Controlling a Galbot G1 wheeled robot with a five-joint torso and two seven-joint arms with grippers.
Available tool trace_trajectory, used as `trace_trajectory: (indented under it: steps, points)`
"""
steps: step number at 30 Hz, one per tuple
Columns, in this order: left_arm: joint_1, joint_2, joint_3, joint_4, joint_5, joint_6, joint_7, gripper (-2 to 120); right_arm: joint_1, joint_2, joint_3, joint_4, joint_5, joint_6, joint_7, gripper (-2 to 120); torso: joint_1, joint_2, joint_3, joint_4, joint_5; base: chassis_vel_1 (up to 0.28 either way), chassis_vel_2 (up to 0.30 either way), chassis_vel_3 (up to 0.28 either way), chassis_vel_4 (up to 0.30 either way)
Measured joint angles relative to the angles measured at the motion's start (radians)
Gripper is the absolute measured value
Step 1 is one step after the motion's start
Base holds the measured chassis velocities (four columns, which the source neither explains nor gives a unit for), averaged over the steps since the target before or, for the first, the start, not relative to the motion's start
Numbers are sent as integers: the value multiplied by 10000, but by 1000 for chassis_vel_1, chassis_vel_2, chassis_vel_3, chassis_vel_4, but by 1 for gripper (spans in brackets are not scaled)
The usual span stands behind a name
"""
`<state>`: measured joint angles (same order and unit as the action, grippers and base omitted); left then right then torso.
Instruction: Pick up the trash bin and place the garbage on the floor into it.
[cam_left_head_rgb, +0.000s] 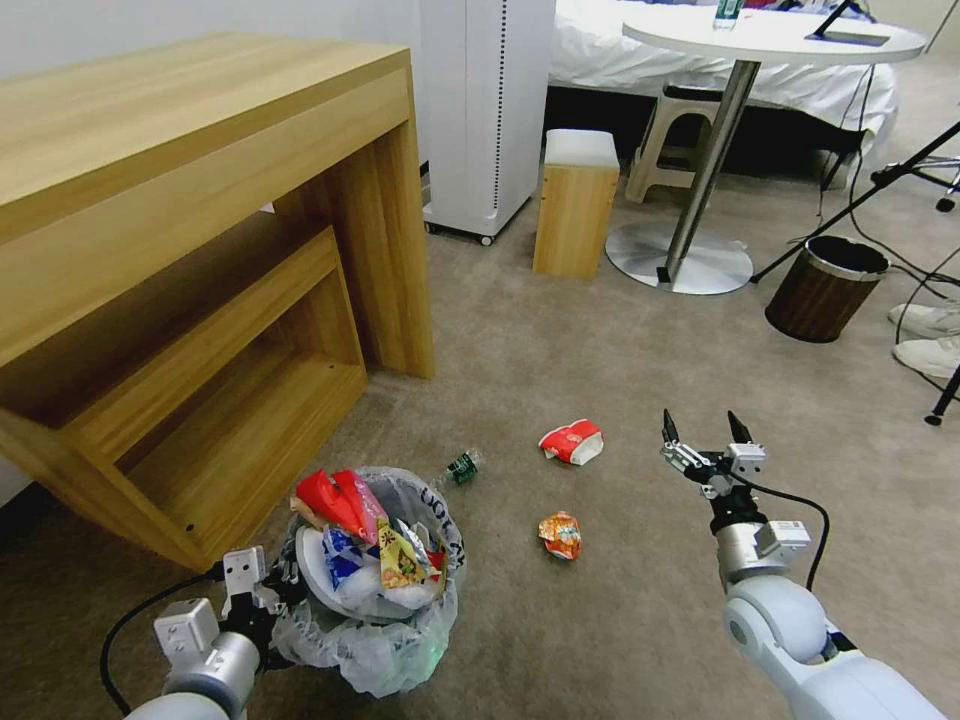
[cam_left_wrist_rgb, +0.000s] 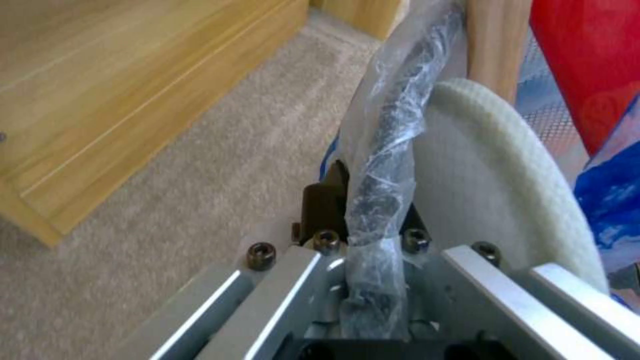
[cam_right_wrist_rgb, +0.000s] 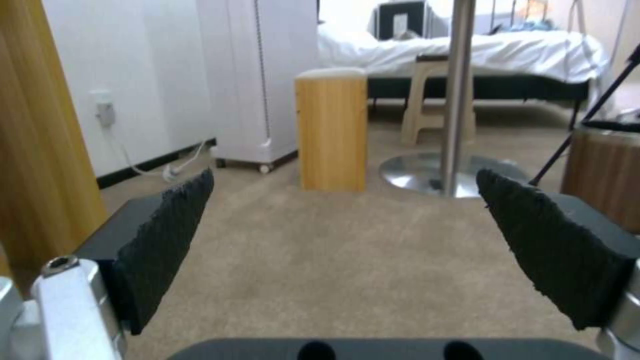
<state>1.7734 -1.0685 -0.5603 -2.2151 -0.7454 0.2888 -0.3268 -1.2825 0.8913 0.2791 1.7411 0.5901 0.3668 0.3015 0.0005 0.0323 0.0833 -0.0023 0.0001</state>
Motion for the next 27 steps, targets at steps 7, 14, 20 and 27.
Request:
trace_trajectory:
  steps: [7, 14, 20, 27]
  points:
    - [13, -58, 3, 6, 28, 0, -4, 0, 197, -333, -474, -122, 1047, -642, -339, 100, 0, 0, 1, 1, 0, -86, 80, 79, -81]
    - [59, -207, 43, 25, 163, -22, 1, 0, 619, -578, -1206, -171, 2603, -1984, -369, 100, 0, 1, -1, 0, -3, -11, 7, 6, -5]
    - [110, -350, 43, 36, 284, -40, 12, 0, 1073, -696, -2074, -64, 4345, -4075, 167, 100, 0, 0, 0, 2, -1, 0, 0, 0, 0]
    - [116, -506, 27, 143, 418, -69, 30, 0, 1032, -813, -1999, 325, 5018, -7344, 950, 100, 0, 1, -1, 0, -1, 0, 0, 0, 0]
